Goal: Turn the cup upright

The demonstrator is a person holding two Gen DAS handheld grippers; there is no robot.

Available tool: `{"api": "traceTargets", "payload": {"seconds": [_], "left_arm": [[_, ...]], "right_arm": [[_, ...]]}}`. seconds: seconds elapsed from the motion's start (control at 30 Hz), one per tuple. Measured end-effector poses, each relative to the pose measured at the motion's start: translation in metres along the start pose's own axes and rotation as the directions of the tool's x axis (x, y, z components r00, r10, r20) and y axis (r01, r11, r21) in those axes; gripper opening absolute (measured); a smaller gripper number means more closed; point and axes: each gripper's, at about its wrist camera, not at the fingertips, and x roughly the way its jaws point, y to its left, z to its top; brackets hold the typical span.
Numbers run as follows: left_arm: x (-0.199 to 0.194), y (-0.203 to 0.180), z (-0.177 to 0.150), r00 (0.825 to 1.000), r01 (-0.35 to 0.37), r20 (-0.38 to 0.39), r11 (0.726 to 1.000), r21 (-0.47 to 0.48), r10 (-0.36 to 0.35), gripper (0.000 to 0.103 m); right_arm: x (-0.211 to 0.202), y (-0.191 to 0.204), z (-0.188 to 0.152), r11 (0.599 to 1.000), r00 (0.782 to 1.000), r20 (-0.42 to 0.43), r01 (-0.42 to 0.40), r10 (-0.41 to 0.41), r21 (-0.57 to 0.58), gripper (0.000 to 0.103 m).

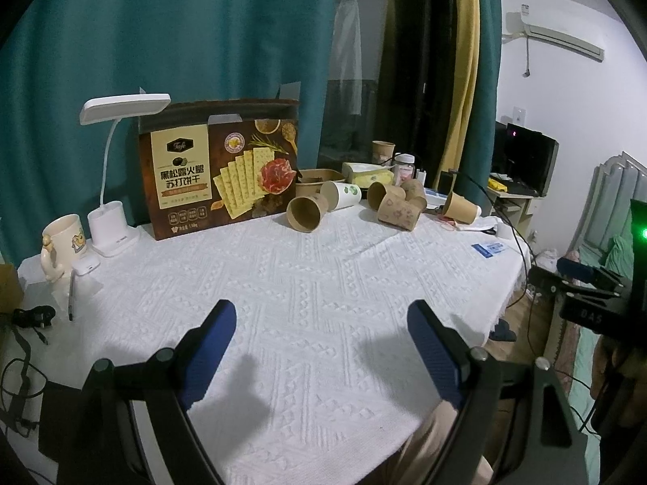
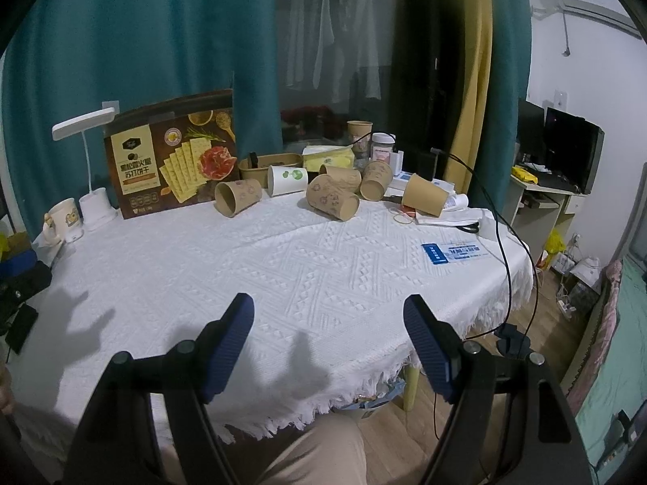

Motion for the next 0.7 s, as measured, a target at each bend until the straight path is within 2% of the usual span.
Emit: {"api": "traceTargets", "payload": {"seconds": [0.7], "left_arm": [[-0.0022,0.0009,0.0013,1.000,-0.010,0.022,1.000,0.011,0.010,0.087]], "right_arm": [[-0.0042,-0.0006,0.0024,1.000,1.000,0.011,-0.011,0.011,0.009,0.074]]}}
